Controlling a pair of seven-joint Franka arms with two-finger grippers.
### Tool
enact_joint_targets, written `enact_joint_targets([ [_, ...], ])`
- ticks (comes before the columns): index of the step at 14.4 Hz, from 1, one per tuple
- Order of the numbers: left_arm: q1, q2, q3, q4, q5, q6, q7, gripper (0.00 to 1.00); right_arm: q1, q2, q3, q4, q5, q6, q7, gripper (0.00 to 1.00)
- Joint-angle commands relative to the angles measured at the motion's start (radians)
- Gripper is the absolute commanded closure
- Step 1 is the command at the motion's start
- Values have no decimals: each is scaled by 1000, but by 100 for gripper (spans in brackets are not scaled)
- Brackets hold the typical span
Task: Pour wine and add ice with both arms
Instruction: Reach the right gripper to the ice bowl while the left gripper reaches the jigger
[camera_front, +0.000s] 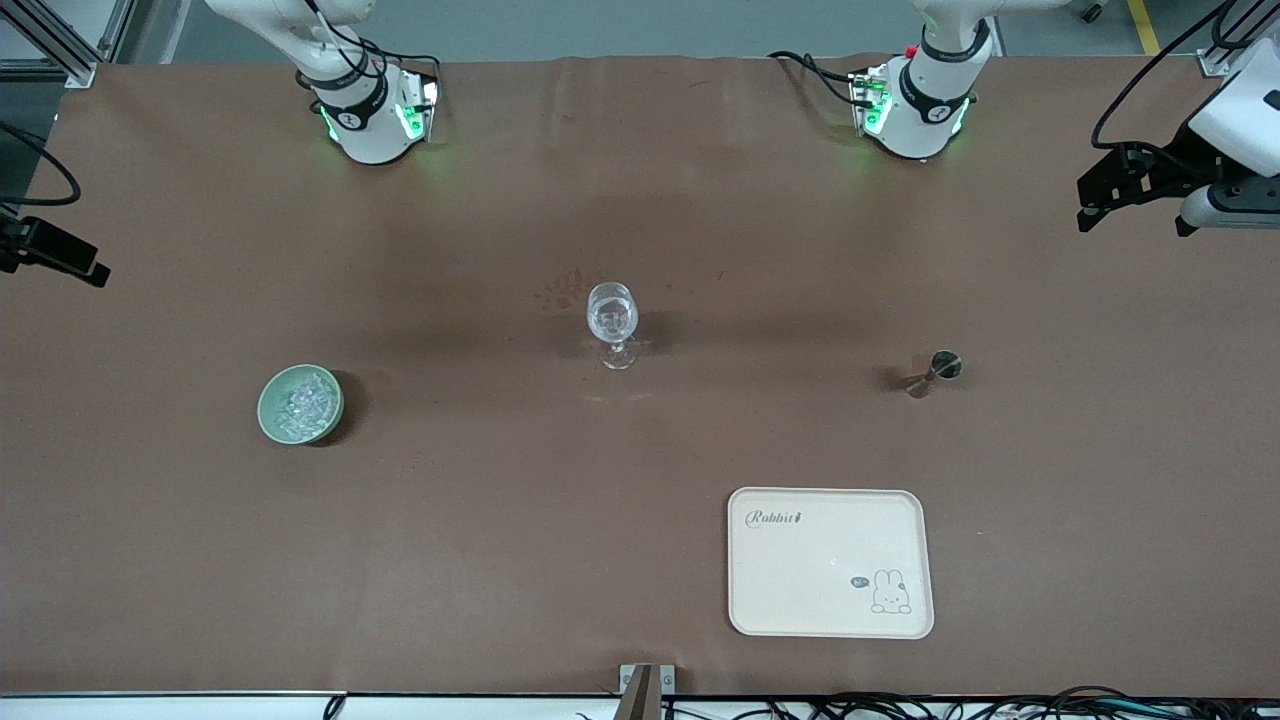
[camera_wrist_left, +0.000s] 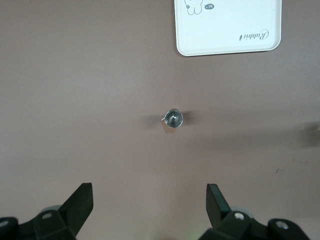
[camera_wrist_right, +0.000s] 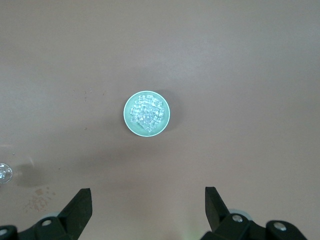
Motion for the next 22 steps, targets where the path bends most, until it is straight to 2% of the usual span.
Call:
enact_joint_targets([
  [1, 5, 13, 1, 28, -5, -22, 13, 0, 1, -26, 0, -23, 6, -1, -10, 0],
  [7, 11, 25, 2, 28, -2, -22, 11, 0, -1, -26, 0, -23, 6, -4, -9, 0],
  [13, 30, 168, 4, 42, 0, 10, -8, 0, 1, -26, -2, -23, 6, -3, -9, 0],
  [15, 72, 234, 2, 77, -6, 16, -15, 0, 1, -26, -2, -23, 6, -6, -9, 0],
  [18, 109, 321, 2, 110, -12, 21, -125, 0, 1, -23, -2, -23, 6, -20, -10, 0],
  [19, 123, 344, 2, 110, -31, 34, -152, 0, 8, -11, 0, -31, 6, -5, -12, 0],
  [22, 207, 428, 2, 107, -133, 68, -243, 1, 57, 121, 0, -65, 6, 106, -14, 0],
])
